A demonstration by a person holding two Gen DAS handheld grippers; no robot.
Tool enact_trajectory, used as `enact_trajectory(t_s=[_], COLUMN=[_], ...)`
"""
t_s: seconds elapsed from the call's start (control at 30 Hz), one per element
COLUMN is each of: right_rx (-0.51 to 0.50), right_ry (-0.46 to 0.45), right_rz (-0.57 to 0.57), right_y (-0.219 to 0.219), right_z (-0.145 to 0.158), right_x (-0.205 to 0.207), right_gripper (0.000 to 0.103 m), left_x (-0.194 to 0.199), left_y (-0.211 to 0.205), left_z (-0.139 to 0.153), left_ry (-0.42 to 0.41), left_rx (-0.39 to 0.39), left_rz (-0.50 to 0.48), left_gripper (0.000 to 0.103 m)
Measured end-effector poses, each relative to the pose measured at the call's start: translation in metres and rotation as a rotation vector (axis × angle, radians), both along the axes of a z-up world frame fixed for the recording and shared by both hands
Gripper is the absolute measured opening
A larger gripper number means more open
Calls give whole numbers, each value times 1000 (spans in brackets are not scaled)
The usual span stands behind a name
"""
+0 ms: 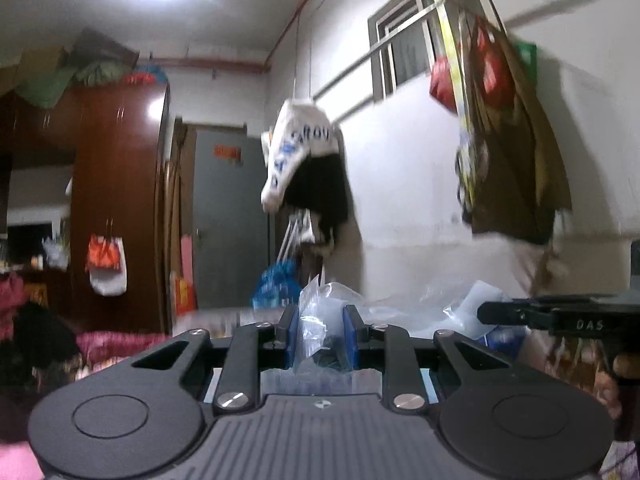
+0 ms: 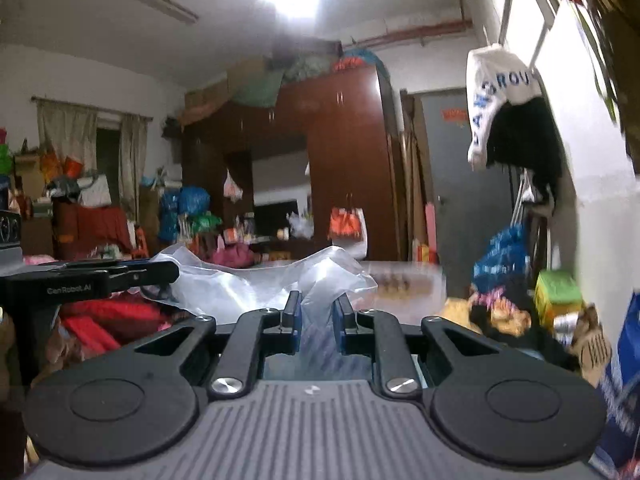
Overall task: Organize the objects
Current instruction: 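Lift the clear plastic bag with both grippers and carry it over the basket, then lower the clear plastic bag into the basket and open both grippers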
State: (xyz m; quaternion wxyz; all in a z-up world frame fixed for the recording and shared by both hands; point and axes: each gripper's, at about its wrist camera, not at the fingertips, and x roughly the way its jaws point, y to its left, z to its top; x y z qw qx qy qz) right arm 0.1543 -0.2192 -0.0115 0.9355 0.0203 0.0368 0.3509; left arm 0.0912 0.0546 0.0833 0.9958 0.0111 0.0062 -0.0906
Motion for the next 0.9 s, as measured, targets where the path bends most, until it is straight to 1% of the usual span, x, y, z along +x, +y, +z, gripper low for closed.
enact_trajectory(t_s=[0.07,0.1,0.17,0.23,0.33,0.4,0.43,0.5,0.6,0.63,0.7,0.77,0.8,0.83,0.87,0.9], right_rx=[9,11,5,-7,-15,-54,-81,-112,-105,-120,-152,-159,-162,-175,-192,-207], right_ry=[-18,-10,8,50,173,233,256,279,318,324,325,338,338,342,350,349], right_rz=[-16,-23,-38,-62,-69,-74,-72,-72,-60,-65,-84,-91,-100,-105,-108,-126], right_y=[4,7,16,25,38,50,56,66,72,75,79,78,77,79,80,82], right_z=[23,32,46,52,42,28,20,9,0,-3,-5,-7,-5,-5,-4,-4], right_x=[20,32,58,90,136,155,162,171,180,183,186,186,185,184,183,182], right_gripper=[18,18,18,18,18,18,18,18,18,18,18,18,19,25,33,53], left_x=[20,34,60,88,129,148,151,156,168,172,177,178,180,181,181,180], left_y=[-3,-5,-8,-6,1,5,7,9,8,9,11,11,10,10,10,10], left_z=[24,35,47,50,39,25,20,14,13,13,14,11,8,6,3,2], left_ry=[-4,1,10,47,139,205,224,245,286,300,327,336,348,348,335,328], left_rx=[14,33,73,85,108,118,116,116,119,117,95,108,129,152,178,194], left_rz=[15,27,53,58,102,129,134,156,198,210,219,228,247,272,302,318], left_gripper=[27,27,27,27,27,27,27,27,28,28,28,31,37,42,44,53])
